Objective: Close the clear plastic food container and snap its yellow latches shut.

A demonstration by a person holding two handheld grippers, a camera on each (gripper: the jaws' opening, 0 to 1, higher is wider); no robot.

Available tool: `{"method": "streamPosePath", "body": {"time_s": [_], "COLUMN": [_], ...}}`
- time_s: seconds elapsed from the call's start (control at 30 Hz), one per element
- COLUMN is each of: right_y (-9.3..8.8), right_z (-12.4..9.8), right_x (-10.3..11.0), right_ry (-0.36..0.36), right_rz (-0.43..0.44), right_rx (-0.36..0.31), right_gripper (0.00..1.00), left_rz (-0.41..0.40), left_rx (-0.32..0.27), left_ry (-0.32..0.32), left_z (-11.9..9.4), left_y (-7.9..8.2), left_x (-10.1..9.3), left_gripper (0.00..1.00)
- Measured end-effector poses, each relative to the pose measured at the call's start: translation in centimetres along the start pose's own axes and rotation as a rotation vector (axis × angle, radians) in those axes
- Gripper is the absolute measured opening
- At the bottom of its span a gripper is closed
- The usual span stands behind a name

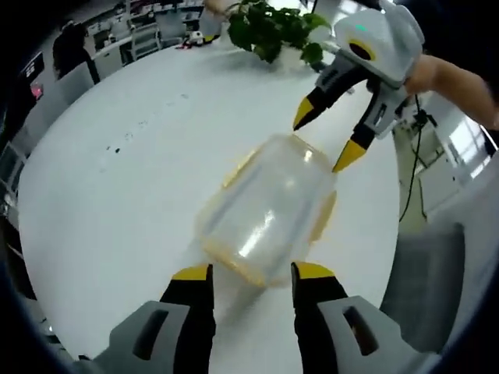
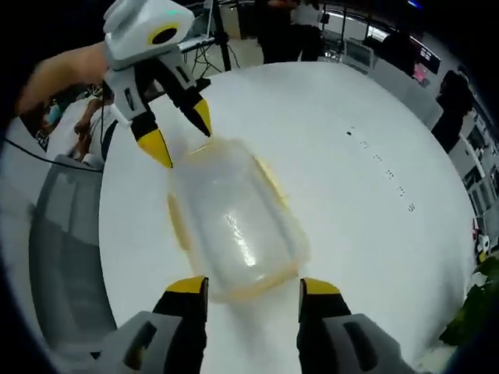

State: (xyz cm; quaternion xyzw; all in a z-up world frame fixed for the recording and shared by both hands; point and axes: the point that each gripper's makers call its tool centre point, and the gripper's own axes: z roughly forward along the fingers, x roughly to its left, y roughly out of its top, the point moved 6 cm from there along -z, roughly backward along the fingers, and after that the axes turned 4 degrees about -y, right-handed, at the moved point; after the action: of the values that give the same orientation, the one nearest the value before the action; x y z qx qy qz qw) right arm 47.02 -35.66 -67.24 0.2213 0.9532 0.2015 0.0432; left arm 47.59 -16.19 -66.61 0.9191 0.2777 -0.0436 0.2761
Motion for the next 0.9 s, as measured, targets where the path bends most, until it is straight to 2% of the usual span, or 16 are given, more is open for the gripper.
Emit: {"method": "streamPosePath", "body": {"time_s": [0.17,0.27,0.43,0.57,0.67,0.77,0.83,0.9], "right_y": [0.1,0.2,0.3,0.4,0.6,0.7,0.9,1.0], "right_z": [-0.1,-0.2,-0.5,-0.6,-0.6,-0.7,-0.7,-0.7], "right_x": [0.0,0.0,-0.4,-0.5,-0.2,0.1,0.1,-0.1], "right_ry": [0.004,-0.001,-0.005,-0.007,0.017,0.024,0.025,0.017], "right_rz": [-0.050,-0.090,-0.117,-0.175,-0.212,-0.266,-0.278,-0.291], "right_rx": [0.016,0.024,0.031,0.042,0.032,0.045,0.045,0.048], "right_gripper": [0.43,0.42,0.41,0.40,0.38,0.38,0.38,0.37], "left_rz": [0.067,0.129,0.215,0.294,0.306,0.347,0.407,0.424], "left_rx": [0.041,0.040,0.075,0.110,0.112,0.129,0.148,0.156], "left_ry": [-0.003,-0.023,-0.016,-0.007,-0.011,-0.011,-0.008,-0.004], "left_z": [0.1,0.1,-0.2,-0.3,-0.3,0.0,0.1,0.3], "left_y": [0.2,0.5,0.8,0.9,1.1,1.1,1.2,1.1], "left_x": [-0.1,-0.4,-0.1,0.1,-0.1,-0.1,-0.2,-0.3], "left_gripper": [0.36,0.39,0.40,0.39,0.39,0.39,0.38,0.38]}}
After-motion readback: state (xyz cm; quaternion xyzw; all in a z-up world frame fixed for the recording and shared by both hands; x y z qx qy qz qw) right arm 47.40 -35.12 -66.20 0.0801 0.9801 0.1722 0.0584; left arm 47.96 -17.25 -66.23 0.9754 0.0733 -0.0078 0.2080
